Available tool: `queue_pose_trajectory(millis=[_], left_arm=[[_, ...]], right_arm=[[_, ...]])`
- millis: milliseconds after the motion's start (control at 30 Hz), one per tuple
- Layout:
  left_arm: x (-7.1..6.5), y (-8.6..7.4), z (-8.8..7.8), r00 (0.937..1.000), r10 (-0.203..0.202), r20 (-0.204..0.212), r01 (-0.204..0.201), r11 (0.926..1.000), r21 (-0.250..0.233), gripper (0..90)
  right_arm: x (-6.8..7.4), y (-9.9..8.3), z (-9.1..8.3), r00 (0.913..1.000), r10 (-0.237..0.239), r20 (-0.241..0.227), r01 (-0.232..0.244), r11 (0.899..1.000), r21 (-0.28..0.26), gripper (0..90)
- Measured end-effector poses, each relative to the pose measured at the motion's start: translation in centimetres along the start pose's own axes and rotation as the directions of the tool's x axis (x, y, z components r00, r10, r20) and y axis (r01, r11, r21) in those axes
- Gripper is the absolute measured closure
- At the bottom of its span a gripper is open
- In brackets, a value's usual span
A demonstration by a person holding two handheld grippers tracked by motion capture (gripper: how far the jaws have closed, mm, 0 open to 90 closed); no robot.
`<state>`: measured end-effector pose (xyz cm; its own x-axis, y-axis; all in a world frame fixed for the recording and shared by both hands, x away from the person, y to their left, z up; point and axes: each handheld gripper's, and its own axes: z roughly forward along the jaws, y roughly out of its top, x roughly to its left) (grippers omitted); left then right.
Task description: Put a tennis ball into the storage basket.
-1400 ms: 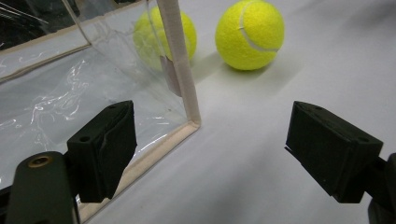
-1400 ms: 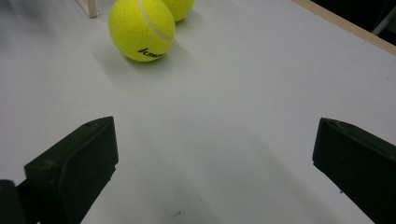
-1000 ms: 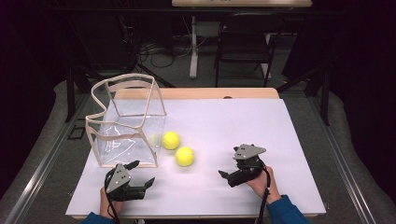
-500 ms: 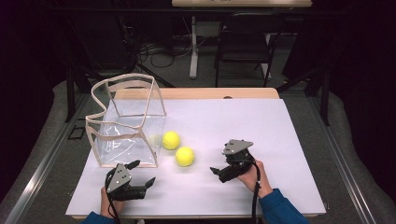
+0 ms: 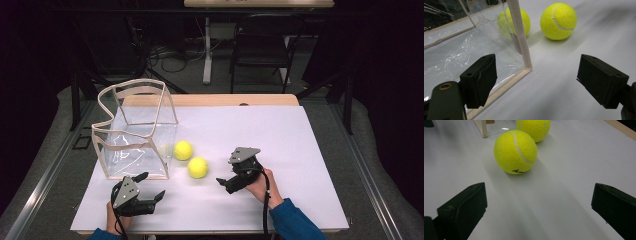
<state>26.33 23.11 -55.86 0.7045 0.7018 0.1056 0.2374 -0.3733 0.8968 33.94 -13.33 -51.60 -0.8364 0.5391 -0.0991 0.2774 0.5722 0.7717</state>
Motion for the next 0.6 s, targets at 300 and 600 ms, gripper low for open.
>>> queue_pose_trajectory(millis=[300, 600], left_arm=[[0.0, 0.0, 0.0, 1.0000, -0.001, 0.001, 0.001, 1.0000, 0.002, 16.2], [0.0, 0.0, 0.0, 1.0000, -0.001, -0.001, 0.001, 1.0000, 0.002, 16.2]], right_arm=[[0.3, 1.4, 0.7, 0.9997, -0.021, -0.014, 0.021, 1.000, 0.007, 0.0], [0.4, 2.3, 1.0, 0.9991, -0.036, -0.022, 0.037, 0.999, 0.019, 0.0]])
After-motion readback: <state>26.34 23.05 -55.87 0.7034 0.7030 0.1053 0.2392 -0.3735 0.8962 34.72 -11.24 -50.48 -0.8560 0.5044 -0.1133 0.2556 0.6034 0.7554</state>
